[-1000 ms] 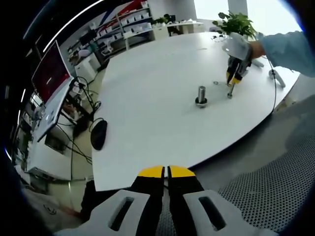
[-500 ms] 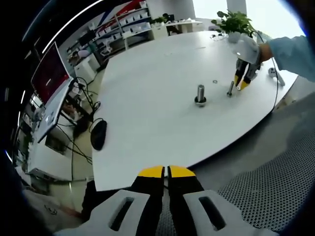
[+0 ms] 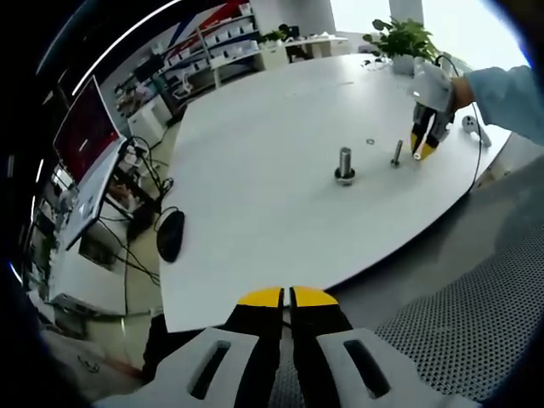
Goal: Place the washer onto the threaded stud by aligning its center hole with the stud, sliding it down to the base, and recovering from edge contact or off-axis alignment until the washer reaches the visible bottom stop.
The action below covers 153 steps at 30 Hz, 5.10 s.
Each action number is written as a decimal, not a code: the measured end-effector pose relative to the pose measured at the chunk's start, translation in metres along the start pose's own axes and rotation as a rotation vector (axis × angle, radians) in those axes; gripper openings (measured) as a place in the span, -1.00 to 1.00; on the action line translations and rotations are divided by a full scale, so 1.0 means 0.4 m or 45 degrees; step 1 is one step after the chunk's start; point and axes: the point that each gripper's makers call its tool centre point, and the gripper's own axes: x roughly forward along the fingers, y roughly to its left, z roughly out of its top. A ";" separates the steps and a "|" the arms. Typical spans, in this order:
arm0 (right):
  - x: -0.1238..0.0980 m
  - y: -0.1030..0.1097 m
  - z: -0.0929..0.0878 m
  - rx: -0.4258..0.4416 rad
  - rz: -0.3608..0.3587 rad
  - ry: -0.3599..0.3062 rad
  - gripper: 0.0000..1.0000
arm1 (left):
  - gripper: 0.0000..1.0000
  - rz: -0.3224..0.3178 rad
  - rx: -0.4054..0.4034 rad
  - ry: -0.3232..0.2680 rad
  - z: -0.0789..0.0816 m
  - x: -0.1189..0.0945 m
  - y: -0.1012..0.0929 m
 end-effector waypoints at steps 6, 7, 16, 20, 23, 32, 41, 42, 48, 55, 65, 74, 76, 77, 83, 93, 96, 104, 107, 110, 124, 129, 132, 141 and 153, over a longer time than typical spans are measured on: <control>0.002 0.000 0.004 -0.017 -0.012 0.035 -0.72 | -0.99 -0.002 -0.007 -0.017 0.006 -0.001 0.000; 0.002 0.000 0.004 -0.020 -0.012 0.043 -0.72 | -0.99 -0.004 -0.009 -0.021 0.007 -0.001 0.000; -0.001 -0.003 0.002 -0.024 0.001 0.068 -0.72 | -0.99 0.002 -0.010 -0.010 0.004 0.000 0.004; -0.001 -0.002 0.004 -0.027 0.001 0.076 -0.72 | -0.99 0.003 -0.009 -0.012 0.004 -0.001 0.003; -0.001 0.000 0.006 -0.066 -0.006 0.093 -0.72 | -0.99 0.003 -0.007 -0.012 0.004 -0.002 0.002; -0.004 -0.001 0.004 -0.057 -0.011 0.094 -0.72 | -0.99 0.003 -0.005 -0.013 0.004 -0.001 0.002; -0.005 -0.003 0.001 -0.024 -0.028 0.058 -0.72 | -0.99 0.005 0.000 -0.016 0.005 -0.002 0.002; -0.004 -0.005 -0.001 -0.017 -0.029 0.046 -0.72 | -0.99 0.005 -0.002 -0.016 0.005 -0.002 0.002; -0.005 -0.005 0.000 0.050 -0.056 -0.031 -0.72 | -0.99 0.004 0.001 -0.015 0.005 -0.002 0.002; -0.009 -0.008 0.004 0.232 -0.127 -0.250 -0.72 | -0.99 0.002 0.003 -0.010 0.003 -0.001 0.001; -0.016 -0.008 0.005 0.344 -0.263 -0.554 -0.72 | -0.99 0.000 -0.002 -0.007 0.002 0.000 0.002; -0.022 -0.009 0.010 0.416 -0.324 -0.616 -0.94 | -0.99 -0.001 -0.002 0.001 -0.001 0.001 0.002; -0.019 0.004 0.023 0.461 -0.263 -0.641 -0.94 | -0.99 0.000 -0.002 0.001 -0.001 0.001 0.003; -0.014 0.005 0.021 0.450 -0.258 -0.624 -0.94 | -0.99 -0.001 -0.003 0.000 -0.001 0.001 0.002; -0.022 -0.008 0.033 0.436 -0.273 -0.618 -0.89 | -0.99 -0.001 -0.003 -0.003 0.000 0.001 0.002; -0.073 -0.062 0.105 0.233 -0.254 -0.551 -0.65 | -0.99 0.003 -0.006 -0.007 0.001 0.000 0.004; -0.080 -0.073 0.123 0.135 -0.226 -0.515 -0.63 | -0.99 0.004 -0.008 -0.008 0.002 0.001 0.005; -0.072 -0.082 0.142 -0.099 -0.124 -0.358 -0.53 | -0.99 0.004 -0.010 -0.003 0.000 0.002 0.006; -0.061 -0.086 0.148 -0.222 -0.115 -0.296 -0.52 | -0.99 0.004 -0.010 0.002 -0.001 0.002 0.006; -0.041 -0.074 0.153 -0.333 -0.067 -0.236 -0.52 | -0.99 0.003 -0.014 0.009 -0.004 0.004 0.008; 0.031 -0.062 0.175 -0.532 0.087 -0.094 -0.51 | -1.00 0.004 -0.031 0.024 -0.012 0.007 0.015; 0.030 -0.058 0.181 -0.561 0.096 -0.085 -0.56 | -1.00 0.003 -0.032 0.030 -0.014 0.006 0.015; 0.030 -0.063 0.181 -0.557 0.092 -0.093 -0.59 | -1.00 0.003 -0.033 0.030 -0.014 0.005 0.013; 0.029 -0.060 0.175 -0.501 0.058 -0.128 -0.70 | -1.00 0.002 -0.028 0.035 -0.015 0.006 0.013; 0.021 -0.074 0.163 -0.080 -0.070 -0.435 -0.72 | -1.00 0.001 -0.020 0.041 -0.016 0.006 0.010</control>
